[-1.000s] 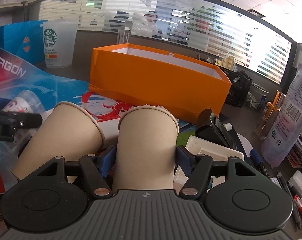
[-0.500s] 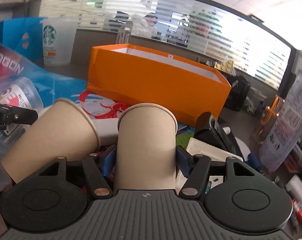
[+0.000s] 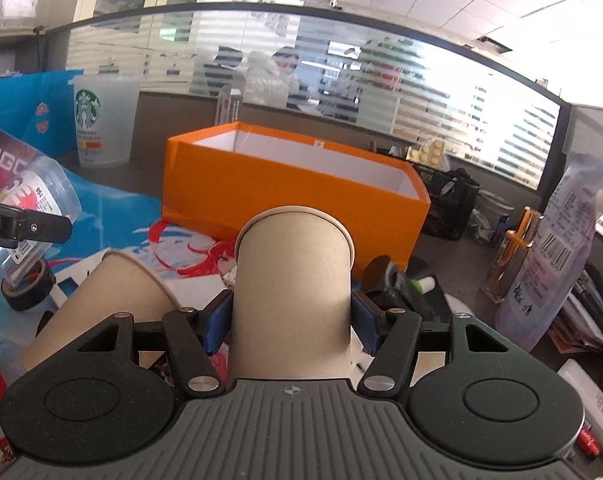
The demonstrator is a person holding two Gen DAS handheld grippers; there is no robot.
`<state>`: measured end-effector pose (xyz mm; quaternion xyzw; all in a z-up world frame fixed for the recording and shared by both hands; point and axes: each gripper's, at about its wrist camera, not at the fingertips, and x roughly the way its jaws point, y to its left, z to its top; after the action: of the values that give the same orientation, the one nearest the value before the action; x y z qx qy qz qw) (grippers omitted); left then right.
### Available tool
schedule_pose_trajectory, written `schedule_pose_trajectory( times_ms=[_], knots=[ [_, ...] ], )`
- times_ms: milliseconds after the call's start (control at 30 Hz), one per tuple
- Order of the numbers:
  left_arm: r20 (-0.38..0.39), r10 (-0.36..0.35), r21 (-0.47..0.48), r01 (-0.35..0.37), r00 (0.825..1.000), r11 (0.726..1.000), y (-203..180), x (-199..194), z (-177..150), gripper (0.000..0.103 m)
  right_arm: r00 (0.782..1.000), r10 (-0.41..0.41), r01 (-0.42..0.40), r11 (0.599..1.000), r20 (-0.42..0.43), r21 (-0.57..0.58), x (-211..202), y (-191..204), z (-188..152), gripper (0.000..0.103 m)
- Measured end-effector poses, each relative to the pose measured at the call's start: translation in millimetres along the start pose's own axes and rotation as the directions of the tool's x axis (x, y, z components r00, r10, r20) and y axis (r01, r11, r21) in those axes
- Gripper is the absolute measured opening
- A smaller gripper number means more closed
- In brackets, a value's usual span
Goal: Organize rigid objects
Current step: 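Close left tool on clear plastic container while right tool grasps a kraft paper cup, then lift and carry the container and paper cup over the orange box with both tools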
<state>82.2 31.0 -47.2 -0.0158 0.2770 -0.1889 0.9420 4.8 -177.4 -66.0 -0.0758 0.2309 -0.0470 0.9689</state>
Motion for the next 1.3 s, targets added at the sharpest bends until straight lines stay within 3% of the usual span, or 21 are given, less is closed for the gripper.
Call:
schedule_pose_trajectory(
  times_ms=[833, 1300],
  knots=[
    [0.048, -0.013, 0.000, 0.013, 0.999, 1.000, 2, 18, 48, 0.054, 0.995, -0.024, 0.020, 0.999, 0.101, 0.037, -5, -17, 45, 0.059],
    [0.144, -0.031, 0.078, 0.020, 0.989, 0.997, -24, 29, 97, 0.054, 0.989, -0.039, 0.034, 0.999, 0.142, 0.037, 14, -32, 83, 0.059]
  ],
)
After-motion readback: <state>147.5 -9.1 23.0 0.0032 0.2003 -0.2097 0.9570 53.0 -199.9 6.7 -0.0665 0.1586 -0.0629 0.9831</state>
